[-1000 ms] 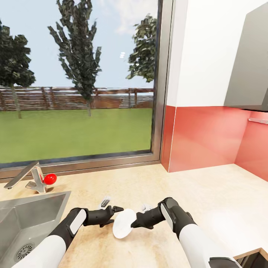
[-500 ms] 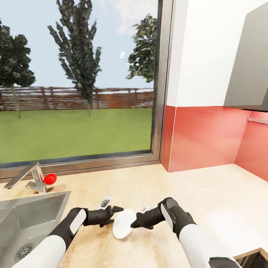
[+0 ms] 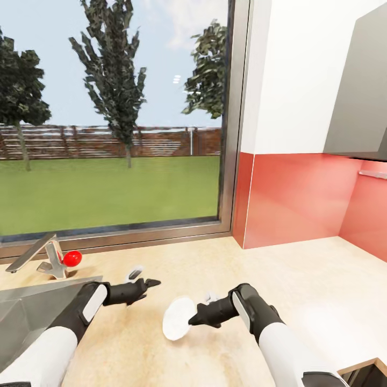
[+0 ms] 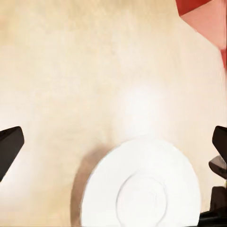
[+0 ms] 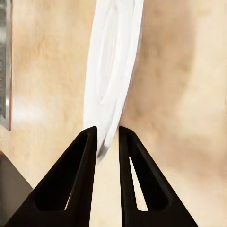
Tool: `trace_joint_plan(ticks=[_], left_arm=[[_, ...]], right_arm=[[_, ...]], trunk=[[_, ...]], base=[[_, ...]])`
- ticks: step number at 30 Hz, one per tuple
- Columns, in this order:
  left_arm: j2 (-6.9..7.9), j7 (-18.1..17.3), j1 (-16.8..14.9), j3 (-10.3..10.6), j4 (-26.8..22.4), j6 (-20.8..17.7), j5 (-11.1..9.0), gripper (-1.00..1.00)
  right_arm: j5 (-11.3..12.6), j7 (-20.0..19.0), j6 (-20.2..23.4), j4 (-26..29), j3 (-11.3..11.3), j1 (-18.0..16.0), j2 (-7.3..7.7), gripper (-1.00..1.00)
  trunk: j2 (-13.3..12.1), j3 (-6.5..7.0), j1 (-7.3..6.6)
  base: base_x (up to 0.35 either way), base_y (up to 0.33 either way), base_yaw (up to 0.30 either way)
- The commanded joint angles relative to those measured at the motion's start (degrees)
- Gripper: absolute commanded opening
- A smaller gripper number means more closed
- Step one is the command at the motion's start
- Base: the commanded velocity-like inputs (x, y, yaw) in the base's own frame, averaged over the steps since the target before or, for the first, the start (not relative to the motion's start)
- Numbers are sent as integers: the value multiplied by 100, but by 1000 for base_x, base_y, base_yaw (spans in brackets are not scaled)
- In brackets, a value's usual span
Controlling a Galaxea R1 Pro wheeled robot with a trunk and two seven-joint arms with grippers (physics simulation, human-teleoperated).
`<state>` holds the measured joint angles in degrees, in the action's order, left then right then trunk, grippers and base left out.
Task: Set up a coffee station on the kitchen countertop: keep the coffee maker on the countertop, move the bottle of coffee from the kitchen shelf to the counter next to the coffee maker, place a paper coffee filter on top of the coffee maker, put the saucer next to the coffee maker with the coffee cup on the saucer, and place the electric kettle next to the coffee maker.
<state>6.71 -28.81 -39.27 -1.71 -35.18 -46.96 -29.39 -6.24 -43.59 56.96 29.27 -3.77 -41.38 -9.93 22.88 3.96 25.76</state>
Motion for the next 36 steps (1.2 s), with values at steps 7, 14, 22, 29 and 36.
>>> trace_joint_plan(ticks=[7,14,22,29,36], left_arm=[[256,-13,-94,-20,-1034,-398,10,100],[355,-17,-77,12,-1208,-453,4,100],[349,-19,-64,36,-1211,-455,4,100],[344,-19,-57,44,-1214,-452,4,100],[334,-34,-56,48,-1219,-454,-4,100]], right_arm=[[-66,40,40,1059,-189,-1,96,-100],[-54,1107,-164,1880,-713,-1,182,-100],[-50,1146,-477,2224,-747,-1,184,-100],[-45,1112,-477,2676,-744,-1,200,-100],[-44,1101,-475,2853,-746,-1,281,-100]], trunk=[[4,-4,2],[4,-4,2],[4,-4,2],[4,-4,2],[4,-4,2]], base=[[-16,0,0],[-272,0,0],[-336,0,0],[-337,0,0],[-337,0,0]])
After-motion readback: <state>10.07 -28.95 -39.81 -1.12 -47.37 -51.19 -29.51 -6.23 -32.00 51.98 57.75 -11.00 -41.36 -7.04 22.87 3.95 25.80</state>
